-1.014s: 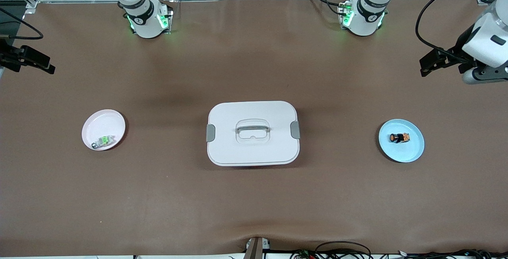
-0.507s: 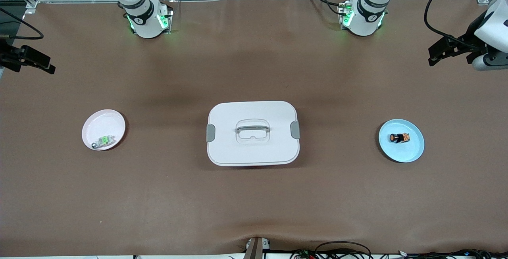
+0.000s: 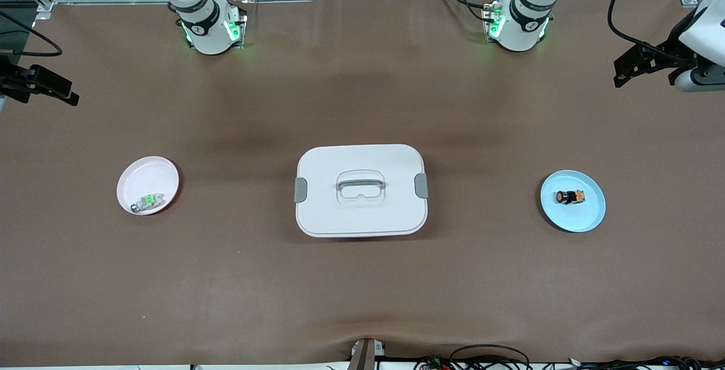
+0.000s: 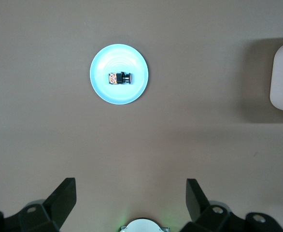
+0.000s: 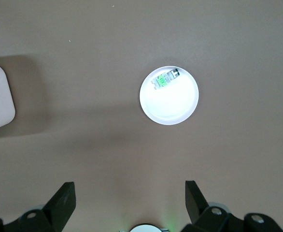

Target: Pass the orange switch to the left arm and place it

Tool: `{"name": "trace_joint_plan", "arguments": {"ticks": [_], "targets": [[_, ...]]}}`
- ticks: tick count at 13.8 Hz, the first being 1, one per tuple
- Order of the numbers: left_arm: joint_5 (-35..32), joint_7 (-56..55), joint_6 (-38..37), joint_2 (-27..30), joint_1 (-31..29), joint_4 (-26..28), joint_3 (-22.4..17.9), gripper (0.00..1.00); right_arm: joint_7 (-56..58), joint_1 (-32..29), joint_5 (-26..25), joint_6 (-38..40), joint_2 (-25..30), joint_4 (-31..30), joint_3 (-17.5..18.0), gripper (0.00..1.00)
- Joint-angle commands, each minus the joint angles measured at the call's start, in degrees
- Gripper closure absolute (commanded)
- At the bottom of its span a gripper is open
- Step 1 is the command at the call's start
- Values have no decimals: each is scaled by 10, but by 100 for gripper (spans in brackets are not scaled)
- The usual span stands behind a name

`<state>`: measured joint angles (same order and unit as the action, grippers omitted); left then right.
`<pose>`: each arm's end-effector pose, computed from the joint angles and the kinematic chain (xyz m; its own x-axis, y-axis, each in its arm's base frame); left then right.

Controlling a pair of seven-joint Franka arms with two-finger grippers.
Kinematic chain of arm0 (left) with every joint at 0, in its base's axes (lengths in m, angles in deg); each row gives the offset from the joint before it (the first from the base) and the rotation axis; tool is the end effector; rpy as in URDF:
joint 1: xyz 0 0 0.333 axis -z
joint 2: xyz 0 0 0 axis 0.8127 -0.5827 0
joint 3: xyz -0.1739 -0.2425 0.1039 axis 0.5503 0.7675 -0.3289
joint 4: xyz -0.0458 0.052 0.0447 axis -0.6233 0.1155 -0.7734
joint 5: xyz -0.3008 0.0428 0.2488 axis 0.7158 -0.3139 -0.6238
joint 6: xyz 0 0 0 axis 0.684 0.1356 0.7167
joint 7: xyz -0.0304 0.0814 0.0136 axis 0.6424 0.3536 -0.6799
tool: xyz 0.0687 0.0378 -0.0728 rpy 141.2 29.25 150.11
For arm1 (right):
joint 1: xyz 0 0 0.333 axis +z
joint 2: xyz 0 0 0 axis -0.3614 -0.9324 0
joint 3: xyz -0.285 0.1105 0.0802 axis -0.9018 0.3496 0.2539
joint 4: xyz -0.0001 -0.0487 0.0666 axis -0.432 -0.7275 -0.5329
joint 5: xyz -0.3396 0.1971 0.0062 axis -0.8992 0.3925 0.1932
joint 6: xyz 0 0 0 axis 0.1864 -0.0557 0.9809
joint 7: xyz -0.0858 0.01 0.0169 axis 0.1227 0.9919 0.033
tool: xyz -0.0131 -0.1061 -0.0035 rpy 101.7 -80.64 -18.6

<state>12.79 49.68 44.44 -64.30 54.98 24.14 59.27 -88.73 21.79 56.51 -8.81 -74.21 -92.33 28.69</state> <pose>0.5056 -0.0409 0.6498 0.9989 -0.0054 -0.0458 -0.0079 -0.9985 -0.0540 0.5331 -0.0374 0.6391 0.9933 -0.0808 -0.0831 -0.0823 -0.9965 -0.0139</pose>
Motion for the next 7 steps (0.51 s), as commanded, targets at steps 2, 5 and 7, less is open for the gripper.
{"name": "trace_joint_plan", "arguments": {"ticks": [2, 5, 7], "targets": [[15, 15, -3, 12, 7, 6, -6, 0, 4, -10, -8, 4, -1, 7, 9, 0], [33, 18, -3, 17, 4, 7, -6, 0, 4, -11, -8, 4, -1, 7, 9, 0], [33, 19, -3, 17, 4, 7, -5, 0, 4, -11, -8, 5, -1, 7, 9, 0]]}}
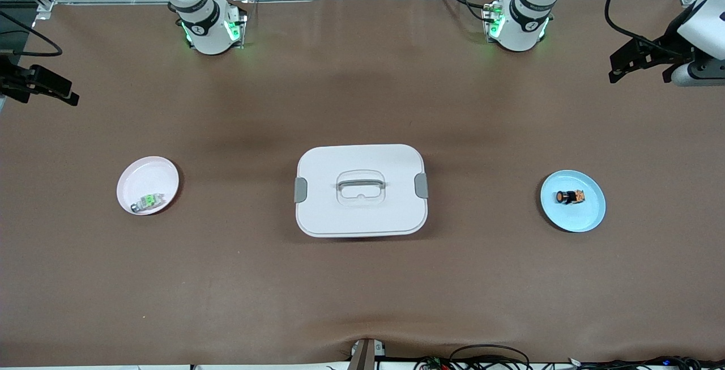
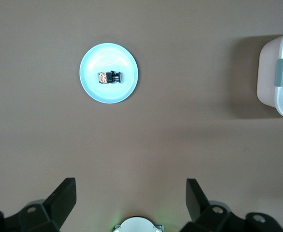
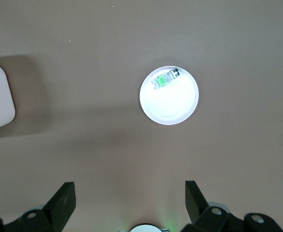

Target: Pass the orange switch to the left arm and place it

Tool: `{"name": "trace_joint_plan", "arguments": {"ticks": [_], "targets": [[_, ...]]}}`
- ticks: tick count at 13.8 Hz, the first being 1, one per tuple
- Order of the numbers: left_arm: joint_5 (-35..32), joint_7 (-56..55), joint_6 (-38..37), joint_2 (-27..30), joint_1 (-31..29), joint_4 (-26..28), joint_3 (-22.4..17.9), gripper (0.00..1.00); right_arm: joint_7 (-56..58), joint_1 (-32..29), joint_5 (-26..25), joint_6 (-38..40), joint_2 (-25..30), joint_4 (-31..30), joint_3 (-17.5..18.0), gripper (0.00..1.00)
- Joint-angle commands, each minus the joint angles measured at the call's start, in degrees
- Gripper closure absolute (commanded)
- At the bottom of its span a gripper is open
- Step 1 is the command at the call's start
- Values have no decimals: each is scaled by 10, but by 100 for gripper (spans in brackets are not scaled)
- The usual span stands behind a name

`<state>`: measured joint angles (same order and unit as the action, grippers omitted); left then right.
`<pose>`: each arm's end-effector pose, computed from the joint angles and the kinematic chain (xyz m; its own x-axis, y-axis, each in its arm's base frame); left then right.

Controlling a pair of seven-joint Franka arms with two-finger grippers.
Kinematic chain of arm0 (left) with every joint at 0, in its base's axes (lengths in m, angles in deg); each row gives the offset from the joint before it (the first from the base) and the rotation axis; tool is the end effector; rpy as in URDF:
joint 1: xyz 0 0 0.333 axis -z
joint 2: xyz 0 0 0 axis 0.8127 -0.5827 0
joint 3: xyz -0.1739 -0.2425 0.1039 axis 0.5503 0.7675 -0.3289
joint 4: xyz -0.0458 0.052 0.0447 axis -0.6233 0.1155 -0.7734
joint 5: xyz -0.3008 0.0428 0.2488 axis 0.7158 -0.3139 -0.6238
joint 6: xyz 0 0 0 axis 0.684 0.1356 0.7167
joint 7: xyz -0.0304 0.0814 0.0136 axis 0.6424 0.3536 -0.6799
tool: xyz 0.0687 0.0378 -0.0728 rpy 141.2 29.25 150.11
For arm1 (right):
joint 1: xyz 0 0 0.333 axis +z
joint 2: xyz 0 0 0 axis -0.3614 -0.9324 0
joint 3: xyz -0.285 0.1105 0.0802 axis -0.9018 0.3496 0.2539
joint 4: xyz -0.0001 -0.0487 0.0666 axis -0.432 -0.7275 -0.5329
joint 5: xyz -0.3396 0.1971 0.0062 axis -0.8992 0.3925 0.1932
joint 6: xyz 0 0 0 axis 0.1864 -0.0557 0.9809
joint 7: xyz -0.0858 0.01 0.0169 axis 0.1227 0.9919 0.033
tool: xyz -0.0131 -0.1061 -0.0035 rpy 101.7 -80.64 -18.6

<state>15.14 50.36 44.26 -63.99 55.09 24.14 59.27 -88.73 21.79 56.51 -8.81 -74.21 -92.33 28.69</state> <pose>0.5031 -0.0466 0.6521 0.9986 -0.0235 -0.0468 -0.0241 -0.9996 -0.0129 0.5331 -0.0374 0.6391 0.9933 -0.0808 -0.0831 -0.0823 -0.9965 -0.0139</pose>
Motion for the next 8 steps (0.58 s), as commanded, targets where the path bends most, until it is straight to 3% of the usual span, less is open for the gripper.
{"name": "trace_joint_plan", "arguments": {"ticks": [1, 8], "targets": [[8, 14, -1, 13, 2, 7, -5, 0, 4, -11, -8, 6, -1, 7, 9, 0], [0, 24, 16, 12, 2, 7, -5, 0, 4, -11, -8, 4, -1, 7, 9, 0]]}}
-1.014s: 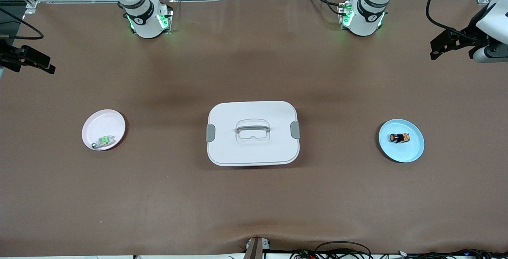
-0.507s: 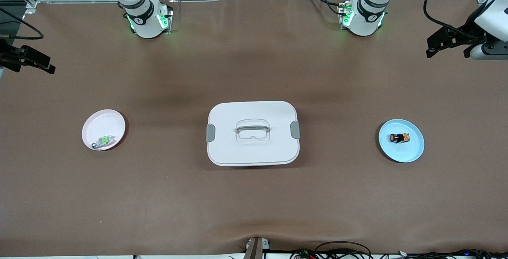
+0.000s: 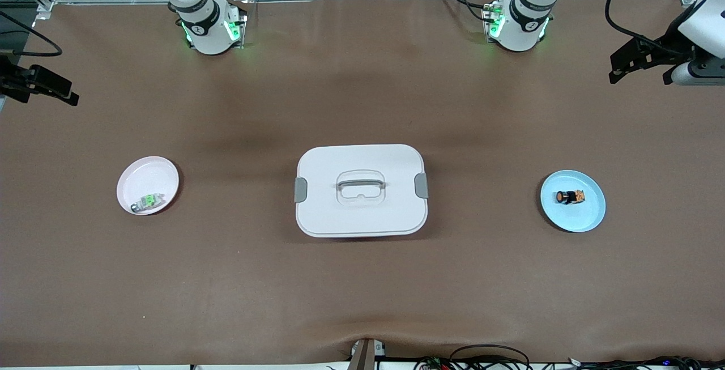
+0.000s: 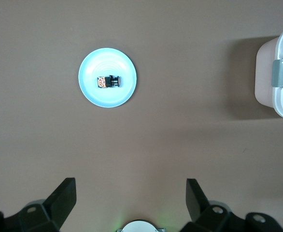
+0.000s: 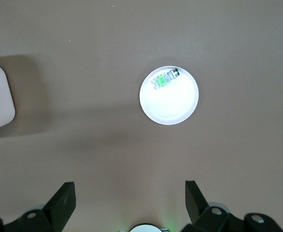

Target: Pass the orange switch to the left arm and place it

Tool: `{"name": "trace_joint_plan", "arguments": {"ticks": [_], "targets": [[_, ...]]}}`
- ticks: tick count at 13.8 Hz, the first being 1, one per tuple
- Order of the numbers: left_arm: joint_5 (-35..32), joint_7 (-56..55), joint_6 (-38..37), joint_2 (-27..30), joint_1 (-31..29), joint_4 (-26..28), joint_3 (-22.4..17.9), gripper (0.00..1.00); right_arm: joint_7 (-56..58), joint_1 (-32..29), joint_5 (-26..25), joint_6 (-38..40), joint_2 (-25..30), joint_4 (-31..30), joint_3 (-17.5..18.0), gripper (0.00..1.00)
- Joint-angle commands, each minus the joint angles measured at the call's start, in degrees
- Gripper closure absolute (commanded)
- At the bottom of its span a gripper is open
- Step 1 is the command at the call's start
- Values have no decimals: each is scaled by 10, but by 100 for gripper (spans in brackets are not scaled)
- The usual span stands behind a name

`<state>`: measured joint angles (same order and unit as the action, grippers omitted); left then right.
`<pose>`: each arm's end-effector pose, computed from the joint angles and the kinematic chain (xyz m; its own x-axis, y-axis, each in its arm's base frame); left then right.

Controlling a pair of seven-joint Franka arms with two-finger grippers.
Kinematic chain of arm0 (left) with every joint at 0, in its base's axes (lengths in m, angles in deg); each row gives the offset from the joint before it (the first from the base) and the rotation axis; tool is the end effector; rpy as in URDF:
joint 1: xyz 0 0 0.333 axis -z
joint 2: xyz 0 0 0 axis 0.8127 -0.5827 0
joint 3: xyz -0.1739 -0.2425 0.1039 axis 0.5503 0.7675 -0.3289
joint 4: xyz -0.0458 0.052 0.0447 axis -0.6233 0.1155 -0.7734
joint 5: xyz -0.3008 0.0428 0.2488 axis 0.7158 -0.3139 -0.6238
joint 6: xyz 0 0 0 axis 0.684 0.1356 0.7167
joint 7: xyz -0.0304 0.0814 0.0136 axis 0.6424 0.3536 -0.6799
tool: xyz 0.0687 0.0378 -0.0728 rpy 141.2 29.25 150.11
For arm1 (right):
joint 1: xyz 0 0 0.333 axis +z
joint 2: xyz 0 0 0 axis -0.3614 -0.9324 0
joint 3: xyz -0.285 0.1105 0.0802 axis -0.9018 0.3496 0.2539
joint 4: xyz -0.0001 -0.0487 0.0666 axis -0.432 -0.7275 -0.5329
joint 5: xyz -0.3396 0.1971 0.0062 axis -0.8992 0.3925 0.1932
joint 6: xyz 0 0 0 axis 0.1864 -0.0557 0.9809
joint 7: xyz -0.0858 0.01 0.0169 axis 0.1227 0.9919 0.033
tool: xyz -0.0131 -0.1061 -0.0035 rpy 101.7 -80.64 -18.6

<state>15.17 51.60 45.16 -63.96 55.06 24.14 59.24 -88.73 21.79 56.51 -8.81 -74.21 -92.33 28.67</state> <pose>0.5047 -0.0462 0.6537 0.9985 -0.0443 -0.0309 -0.0447 -0.9989 -0.0107 0.5331 -0.0376 0.6391 0.9932 -0.0812 -0.0831 -0.0826 -0.9965 -0.0139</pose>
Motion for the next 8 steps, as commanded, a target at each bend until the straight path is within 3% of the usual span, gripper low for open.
{"name": "trace_joint_plan", "arguments": {"ticks": [1, 8], "targets": [[-1, 10, 6, 10, 2, 6, -5, 0, 4, -11, -8, 3, -1, 7, 9, 0], [-6, 5, 2, 1, 2, -7, -8, 0, 4, -10, -8, 3, -1, 7, 9, 0]]}}
